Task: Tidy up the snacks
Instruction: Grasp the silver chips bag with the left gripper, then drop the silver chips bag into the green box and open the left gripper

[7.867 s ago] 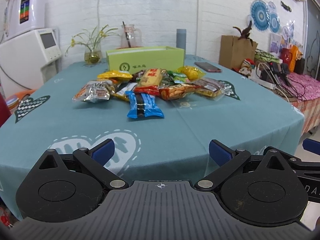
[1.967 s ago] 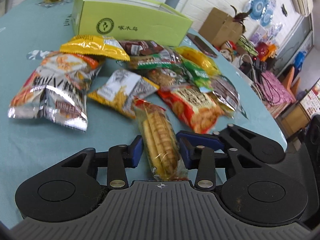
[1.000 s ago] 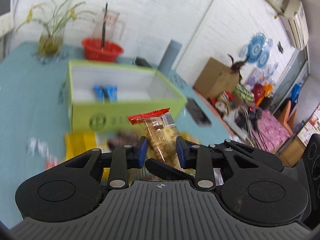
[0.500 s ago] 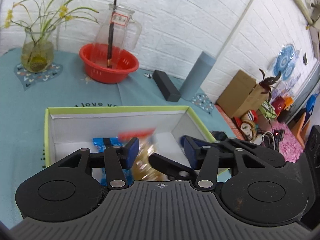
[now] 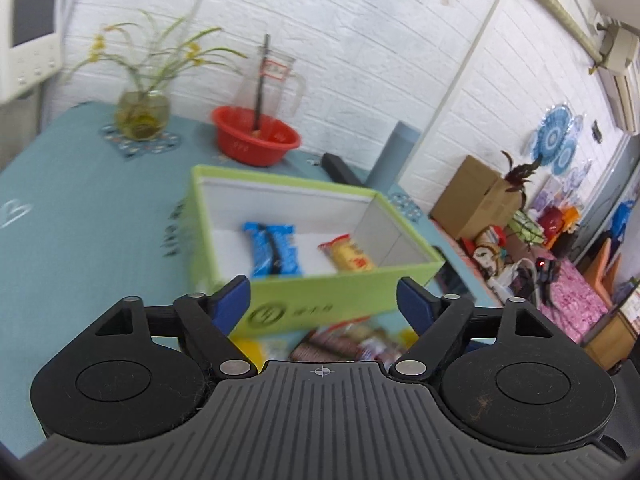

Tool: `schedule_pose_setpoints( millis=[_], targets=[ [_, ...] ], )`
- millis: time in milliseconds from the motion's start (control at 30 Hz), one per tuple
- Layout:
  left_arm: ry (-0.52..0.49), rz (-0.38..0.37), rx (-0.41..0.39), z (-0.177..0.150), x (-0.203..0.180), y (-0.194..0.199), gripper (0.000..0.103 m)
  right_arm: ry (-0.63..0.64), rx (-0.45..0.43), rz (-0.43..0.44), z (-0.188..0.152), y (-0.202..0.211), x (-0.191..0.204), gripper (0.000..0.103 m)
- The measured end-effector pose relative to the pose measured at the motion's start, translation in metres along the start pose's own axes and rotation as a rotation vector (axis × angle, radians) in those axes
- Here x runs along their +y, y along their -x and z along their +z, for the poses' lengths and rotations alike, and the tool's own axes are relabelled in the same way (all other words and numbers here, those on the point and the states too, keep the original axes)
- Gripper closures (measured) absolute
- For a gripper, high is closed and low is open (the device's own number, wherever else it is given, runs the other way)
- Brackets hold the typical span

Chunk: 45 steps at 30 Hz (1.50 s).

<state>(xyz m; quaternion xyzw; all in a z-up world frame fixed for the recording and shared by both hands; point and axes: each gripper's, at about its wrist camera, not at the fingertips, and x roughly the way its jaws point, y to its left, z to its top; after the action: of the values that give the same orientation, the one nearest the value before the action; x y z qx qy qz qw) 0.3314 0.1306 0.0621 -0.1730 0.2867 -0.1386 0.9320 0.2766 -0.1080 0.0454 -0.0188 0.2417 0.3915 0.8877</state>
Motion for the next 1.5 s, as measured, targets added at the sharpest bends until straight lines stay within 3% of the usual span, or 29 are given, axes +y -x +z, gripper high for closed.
schedule_pose_setpoints(
  millis=[67,233,400,467,533,767,867,967,1100,1167,1233,1333,1500],
  targets=[
    [-0.004,0.051,-0.007,-0.021,0.012,0.021,0.032,-0.009,0.022,0.047,-0.013,-0.001,0.024,0.0],
    [0.008,0.104,0.081,-0.057,0.045,0.037,0.035,-0.085,0.12,0.138,-0.038,-0.029,0.06,0.0],
    [0.041,0.053,0.133,-0.073,0.064,0.036,0.038,-0.098,0.172,0.1,-0.044,-0.062,0.07,0.001],
    [0.034,0.039,0.166,-0.077,0.067,0.031,0.045,-0.104,0.197,0.077,-0.045,-0.077,0.069,0.001],
    [0.037,0.023,0.203,-0.082,0.07,0.026,0.064,-0.095,0.197,0.076,-0.045,-0.085,0.071,0.001],
    [0.011,0.041,0.18,-0.116,0.053,0.059,0.066,0.008,0.218,0.066,-0.058,-0.063,0.098,0.006],
    [0.024,0.037,0.179,-0.131,0.047,0.075,0.058,0.013,0.218,0.083,-0.066,-0.05,0.102,0.007],
    [0.067,0.049,0.15,-0.131,0.053,0.085,0.04,-0.019,0.21,0.07,-0.068,-0.044,0.097,0.007],
    [0.127,0.049,0.149,-0.126,0.064,0.084,0.038,-0.072,0.206,0.06,-0.069,-0.048,0.09,0.007],
    [0.149,0.023,0.174,-0.129,0.066,0.078,0.041,-0.087,0.218,0.081,-0.071,-0.056,0.09,0.007],
    [0.155,0.005,0.203,-0.134,0.065,0.072,0.052,-0.065,0.215,0.092,-0.076,-0.061,0.096,0.007],
    [0.138,0.023,0.184,-0.137,0.062,0.077,0.065,0.009,0.224,0.077,-0.073,-0.061,0.108,0.02],
    [0.159,-0.019,0.133,-0.114,0.052,0.09,0.066,0.039,0.144,0.077,-0.052,-0.045,0.104,0.023]
  ],
)
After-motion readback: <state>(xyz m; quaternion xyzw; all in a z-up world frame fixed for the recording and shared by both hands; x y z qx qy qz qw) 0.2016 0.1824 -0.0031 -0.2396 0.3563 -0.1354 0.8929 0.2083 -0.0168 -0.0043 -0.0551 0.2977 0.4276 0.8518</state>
